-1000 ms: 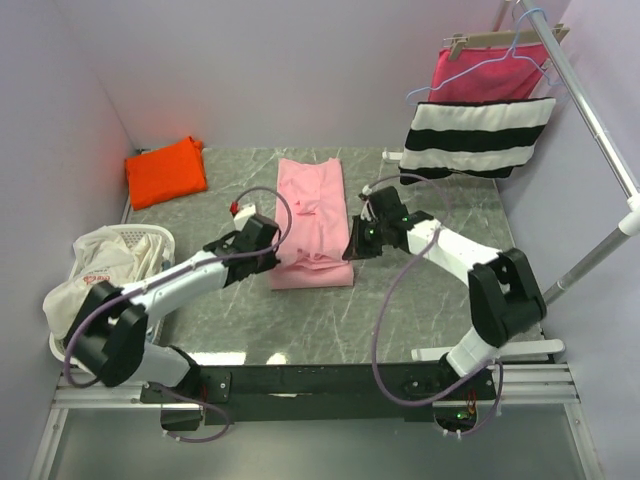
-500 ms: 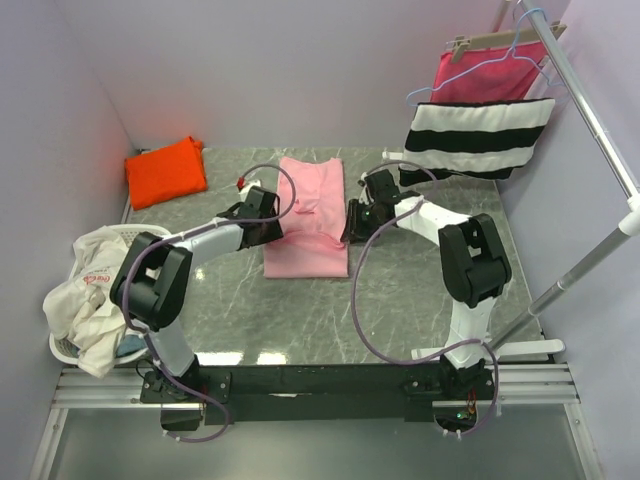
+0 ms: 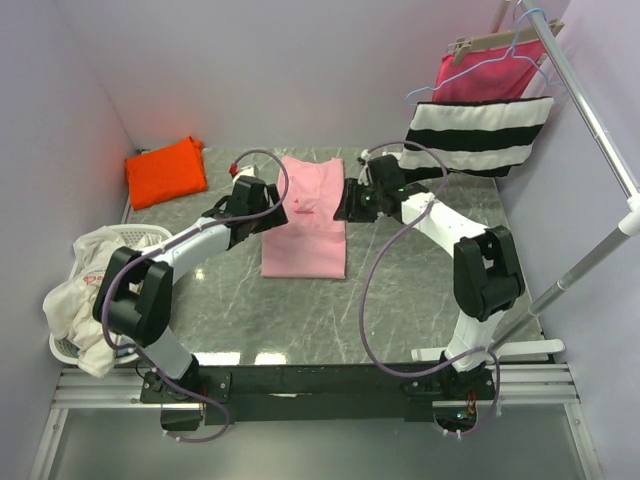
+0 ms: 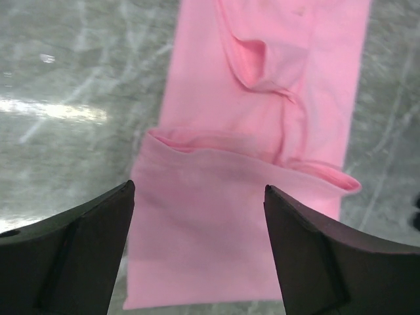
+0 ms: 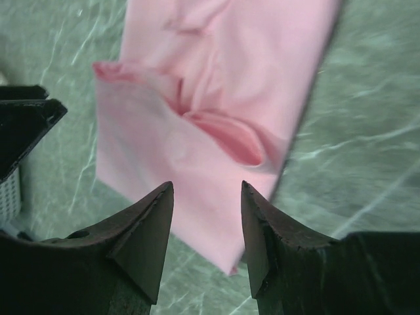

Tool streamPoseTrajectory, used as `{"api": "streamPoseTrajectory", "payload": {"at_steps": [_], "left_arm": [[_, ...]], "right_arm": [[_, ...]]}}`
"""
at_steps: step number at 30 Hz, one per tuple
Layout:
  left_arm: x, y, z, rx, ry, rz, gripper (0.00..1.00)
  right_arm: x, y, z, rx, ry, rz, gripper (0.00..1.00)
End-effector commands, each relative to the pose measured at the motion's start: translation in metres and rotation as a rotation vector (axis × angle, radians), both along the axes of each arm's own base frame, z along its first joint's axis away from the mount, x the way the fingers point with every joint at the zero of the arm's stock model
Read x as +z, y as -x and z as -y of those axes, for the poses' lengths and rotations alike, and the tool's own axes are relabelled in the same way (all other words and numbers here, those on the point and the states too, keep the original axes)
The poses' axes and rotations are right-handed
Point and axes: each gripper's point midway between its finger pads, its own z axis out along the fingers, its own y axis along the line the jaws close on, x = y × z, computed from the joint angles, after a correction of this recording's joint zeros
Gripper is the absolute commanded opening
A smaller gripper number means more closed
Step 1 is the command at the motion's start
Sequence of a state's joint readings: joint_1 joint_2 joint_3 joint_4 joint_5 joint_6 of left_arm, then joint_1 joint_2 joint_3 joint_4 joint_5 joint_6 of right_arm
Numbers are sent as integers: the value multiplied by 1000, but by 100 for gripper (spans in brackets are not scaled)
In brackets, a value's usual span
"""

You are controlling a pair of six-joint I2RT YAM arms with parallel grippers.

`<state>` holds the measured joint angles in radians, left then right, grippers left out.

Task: Fold and stack the t-shirts
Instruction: Fold the folded rectangular tshirt in 1/3 of the way

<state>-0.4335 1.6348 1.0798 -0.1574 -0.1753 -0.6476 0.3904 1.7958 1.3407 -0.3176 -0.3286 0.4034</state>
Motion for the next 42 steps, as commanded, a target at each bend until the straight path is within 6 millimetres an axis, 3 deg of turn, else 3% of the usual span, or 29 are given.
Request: {"api": "streamPoseTrajectory", "payload": {"at_steps": [1,7,10,14,19,24,26,30,31,33,38,40,42], "left_arm": [[9,10,27,-147,101,35,84],[-8,1,44,-206,153,60,82],[-29,-10,48,-208,151,47,81],[-41,-24,50,-212,136,52,80],[-46,-32,45,-190,109,75,80],[-35,-30,43,-204,104,124,83],[-36,-29,43,-206,101,115,83],[-40,-21,39,-204,98,100,82],[-27,-21,39,-202,112,135,83],[-19,-17,36,-201,116,157,84],[33,-14,31,-196,126,264,86],[43,-12,24,-180,99,284,88],[32,-4,16,-166,68,238,88]], "right_arm": [[-5,22,-35,113,-86,-45,53],[-34,16,-46,112,-114,-108,53],[-53,10,-44,101,-72,-136,53],[-85,1,-35,56,4,-166,52],[-94,-17,-21,-2,83,-110,51],[-81,-41,-13,-58,113,-9,52],[-89,-48,-9,-71,138,-20,52],[-80,-63,-14,-72,132,19,52],[-76,-65,-14,-62,124,40,53],[-54,-63,-23,-31,61,103,53],[2,-52,-16,-21,2,225,56],[8,-46,-8,-24,15,223,57],[10,-35,-1,-20,28,196,57]]}}
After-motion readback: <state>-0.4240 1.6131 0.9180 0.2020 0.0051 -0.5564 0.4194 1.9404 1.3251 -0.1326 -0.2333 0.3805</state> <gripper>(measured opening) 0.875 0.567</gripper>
